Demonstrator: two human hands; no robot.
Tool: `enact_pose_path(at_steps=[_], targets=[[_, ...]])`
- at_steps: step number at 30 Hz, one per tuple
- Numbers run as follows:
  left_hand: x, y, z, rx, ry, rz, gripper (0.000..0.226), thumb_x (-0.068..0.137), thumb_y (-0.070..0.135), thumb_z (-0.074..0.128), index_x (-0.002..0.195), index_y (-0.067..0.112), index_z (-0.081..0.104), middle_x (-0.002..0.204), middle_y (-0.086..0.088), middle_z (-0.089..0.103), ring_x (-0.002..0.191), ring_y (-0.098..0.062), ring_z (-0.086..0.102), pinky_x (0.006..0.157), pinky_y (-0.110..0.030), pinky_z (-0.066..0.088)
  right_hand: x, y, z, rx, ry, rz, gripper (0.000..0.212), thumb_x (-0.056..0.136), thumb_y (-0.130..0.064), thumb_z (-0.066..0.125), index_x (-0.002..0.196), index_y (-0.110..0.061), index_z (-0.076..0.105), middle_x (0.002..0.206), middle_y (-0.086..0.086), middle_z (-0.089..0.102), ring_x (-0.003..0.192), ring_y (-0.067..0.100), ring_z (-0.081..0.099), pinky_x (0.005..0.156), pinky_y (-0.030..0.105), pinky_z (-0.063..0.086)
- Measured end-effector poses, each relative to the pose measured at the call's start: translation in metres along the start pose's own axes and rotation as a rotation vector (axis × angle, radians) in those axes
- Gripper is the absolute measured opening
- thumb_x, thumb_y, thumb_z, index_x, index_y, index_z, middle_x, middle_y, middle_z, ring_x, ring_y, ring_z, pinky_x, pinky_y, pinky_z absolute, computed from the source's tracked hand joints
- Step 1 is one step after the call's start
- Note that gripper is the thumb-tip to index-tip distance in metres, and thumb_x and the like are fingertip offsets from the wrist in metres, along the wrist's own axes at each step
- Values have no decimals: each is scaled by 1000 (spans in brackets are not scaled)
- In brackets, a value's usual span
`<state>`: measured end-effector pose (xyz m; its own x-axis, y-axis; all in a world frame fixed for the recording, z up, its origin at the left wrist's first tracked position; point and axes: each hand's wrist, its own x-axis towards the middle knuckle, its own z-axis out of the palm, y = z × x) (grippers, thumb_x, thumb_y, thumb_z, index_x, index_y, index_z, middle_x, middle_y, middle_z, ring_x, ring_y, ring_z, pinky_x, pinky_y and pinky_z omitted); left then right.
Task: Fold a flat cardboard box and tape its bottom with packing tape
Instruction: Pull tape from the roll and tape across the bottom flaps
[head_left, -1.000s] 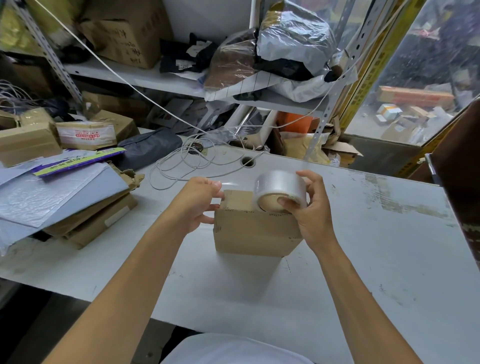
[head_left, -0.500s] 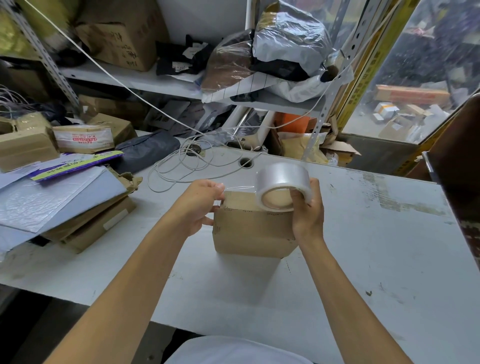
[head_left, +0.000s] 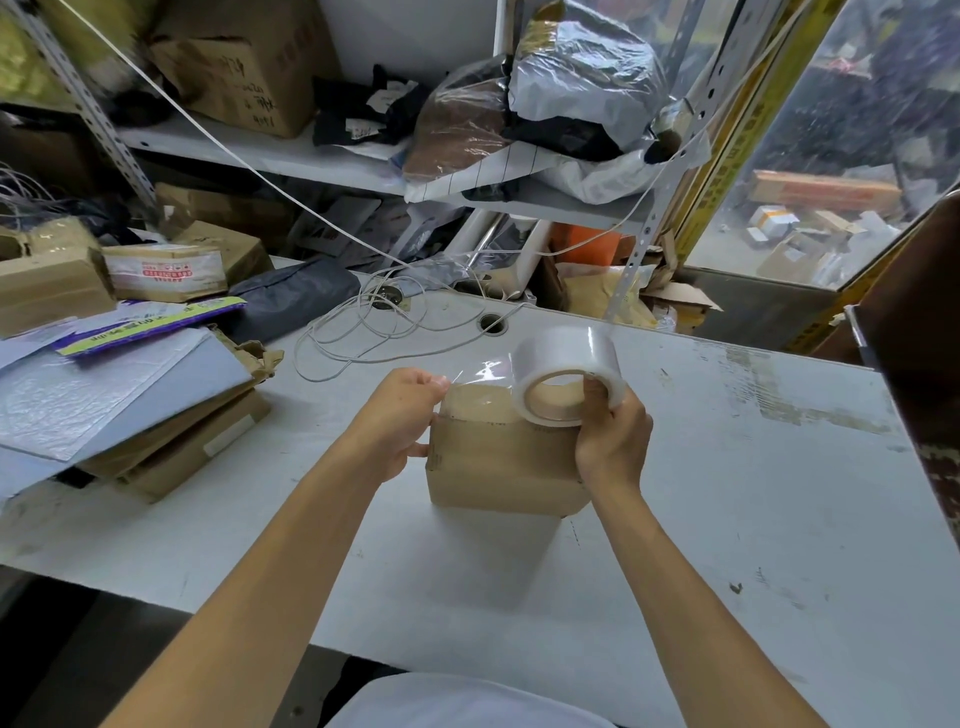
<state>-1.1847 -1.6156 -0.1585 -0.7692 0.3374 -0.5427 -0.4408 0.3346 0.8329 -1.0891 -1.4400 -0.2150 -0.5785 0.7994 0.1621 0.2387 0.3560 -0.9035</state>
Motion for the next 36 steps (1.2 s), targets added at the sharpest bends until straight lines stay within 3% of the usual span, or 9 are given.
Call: enact_pose_path(at_steps=[2, 6, 11, 16, 20, 23, 26, 29, 36], targets=[[1, -4, 2, -16, 12, 4, 16, 106, 23, 42, 98, 10, 49, 103, 0, 63, 90, -21, 58, 68, -40, 49, -1, 1, 1, -43, 37, -34, 89, 79, -86, 24, 88, -3, 56, 67, -5, 54, 58, 13, 51, 49, 32, 38], [2, -8, 2, -41, 23, -7, 29, 106, 17, 43, 79, 10, 52, 94, -4, 60, 84, -21, 55, 69, -40, 50, 0, 3, 3, -138, 23, -34, 28, 95, -28, 54, 114, -7, 56, 80, -2, 58, 66, 16, 55, 53, 27, 42], [6, -8, -1, -50, -12, -27, 28, 103, 11, 45, 85, 7, 65, 89, -2, 64, 84, -21, 57, 68, -41, 52, 1, 10, -3, -46, -69, -19, 24, 87, -5, 52, 107, -16, 58, 81, -17, 59, 72, -3, 57, 52, 10, 43], [7, -8, -9, -68, -24, -33, 26, 103, 10, 42, 92, 3, 65, 94, -9, 69, 90, -24, 60, 75, -46, 55, 4, 12, -6, -21, -247, 14, 34, 81, -34, 73, 105, -25, 50, 90, -12, 60, 81, 8, 59, 60, 24, 48], [8, -10, -19, -72, -23, -28, 16, 102, 9, 46, 100, 4, 61, 110, -15, 70, 104, -26, 66, 93, -47, 54, 3, 12, -10, -95, -298, -38, 63, 75, -76, 48, 100, -18, 54, 82, -5, 63, 76, 17, 60, 59, 38, 49], [6, -11, -21, -93, -35, -23, 14, 102, 6, 48, 95, 3, 59, 105, -15, 70, 99, -24, 67, 88, -42, 56, 5, 12, -13, -70, -362, -26, 43, 90, -53, 51, 108, -14, 56, 92, 2, 66, 84, 21, 60, 63, 33, 48], [8, -13, -22, -102, -52, -37, 15, 100, 5, 50, 97, -3, 63, 107, -19, 72, 93, -25, 70, 86, -40, 58, 8, 12, -14, 47, -418, 76, 13, 98, -22, 53, 111, -24, 57, 98, -9, 65, 89, 10, 59, 68, 24, 46], [11, -14, -26, -81, -63, -78, 20, 99, 4, 52, 103, -10, 65, 112, -26, 70, 86, -28, 70, 74, -33, 59, 5, 9, -8, 138, -320, 132, 7, 90, -29, 56, 96, -26, 57, 90, -8, 63, 84, 16, 58, 68, 33, 46], [13, -14, -31, -185, -68, -81, 13, 100, 3, 50, 97, -6, 59, 101, -20, 56, 86, -28, 61, 78, -36, 60, -4, 5, -2, 181, -216, 45, 64, 64, -88, 51, 88, -28, 48, 84, -5, 57, 72, 13, 55, 59, 33, 43]])
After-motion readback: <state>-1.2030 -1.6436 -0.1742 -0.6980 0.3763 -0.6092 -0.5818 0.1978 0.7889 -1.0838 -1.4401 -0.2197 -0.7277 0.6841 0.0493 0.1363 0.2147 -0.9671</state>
